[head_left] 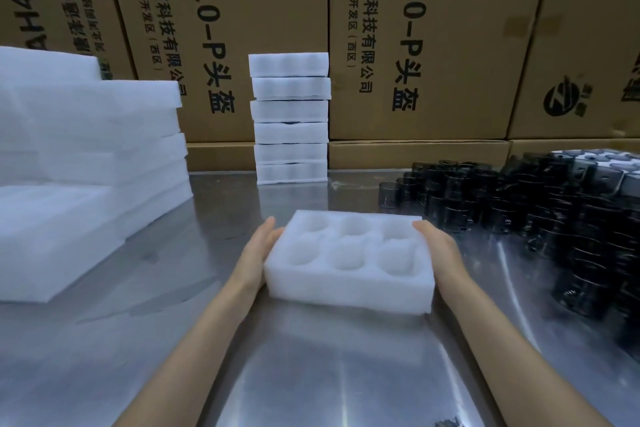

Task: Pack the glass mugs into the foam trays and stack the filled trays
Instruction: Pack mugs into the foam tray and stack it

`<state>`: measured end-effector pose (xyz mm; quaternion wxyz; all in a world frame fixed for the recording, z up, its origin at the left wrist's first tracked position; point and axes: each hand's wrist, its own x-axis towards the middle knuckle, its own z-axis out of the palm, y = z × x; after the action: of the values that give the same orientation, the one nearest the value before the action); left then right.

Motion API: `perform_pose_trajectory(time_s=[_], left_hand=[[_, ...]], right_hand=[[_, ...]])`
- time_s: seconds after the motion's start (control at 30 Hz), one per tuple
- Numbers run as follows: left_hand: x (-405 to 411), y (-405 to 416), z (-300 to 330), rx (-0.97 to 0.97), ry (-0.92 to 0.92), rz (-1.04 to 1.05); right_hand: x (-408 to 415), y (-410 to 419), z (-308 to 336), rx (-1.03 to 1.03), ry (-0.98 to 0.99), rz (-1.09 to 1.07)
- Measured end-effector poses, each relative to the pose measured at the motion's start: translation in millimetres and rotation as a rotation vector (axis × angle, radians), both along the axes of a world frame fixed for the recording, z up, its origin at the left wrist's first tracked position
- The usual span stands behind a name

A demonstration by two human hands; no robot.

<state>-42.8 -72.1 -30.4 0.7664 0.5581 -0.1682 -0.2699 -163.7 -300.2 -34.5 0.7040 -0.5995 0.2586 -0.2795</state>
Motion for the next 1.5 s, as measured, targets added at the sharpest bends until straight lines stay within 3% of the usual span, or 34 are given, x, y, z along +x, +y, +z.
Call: perform_pose_trajectory(time_s=[0.07, 0.17, 0.3, 0.47, 0.63, 0.77, 0.97, 1.1, 1.23, 1.4, 1.5], left_hand=[[0.5, 4.0, 5.1, 0.022, 0.029, -0.02], [5.7, 7.9, 2.4, 0.228, -0.011, 0.018], [-1.1, 1.6, -3.3, 0.286, -0.198, 0.059], [-5.7, -6.6, -14.9, 0.225, -0.427, 0.126], [-4.6, -12.7, -17.7, 0.211, -0.442, 0.116], [-4.5, -14.0, -16.5, 0.248, -0.463, 0.075], [-3.0, -16.3, -16.9, 0.229, -0.461, 0.06], [-1.7, -16.5, -17.4, 0.209, -0.466, 0.075], [-4.2, -15.9, -14.7, 0.197, -0.492, 0.062], [-1.0, -16.8, -17.0, 0.192, -0.451, 0.082], [-2.6, -16.7, -16.4, 0.183, -0.448, 0.072]], right_hand=[[-3.0, -3.6, 2.8, 0.083, -0.022, 0.016], [-8.8, -14.6, 5.7, 0.288, -0.099, 0.135], [-8.4, -23.2, 4.9, 0.292, -0.1, 0.133], [6.4, -44.6, 3.8, -0.157, -0.074, -0.278], [21.4, -63.8, 5.7, -0.598, 0.02, -0.423], [35.8, -85.6, 22.3, -0.896, 0.269, -0.444], [52.1, -112.0, 39.0, -1.084, 0.755, -0.347], [57.3, -115.2, 40.2, -1.145, 0.86, -0.389], [50.7, -111.0, 40.3, -1.096, 0.735, -0.519], [32.9, -74.6, 38.0, -0.965, 0.168, -0.5], [24.6, -45.7, 44.8, -0.882, -0.021, -0.39]])
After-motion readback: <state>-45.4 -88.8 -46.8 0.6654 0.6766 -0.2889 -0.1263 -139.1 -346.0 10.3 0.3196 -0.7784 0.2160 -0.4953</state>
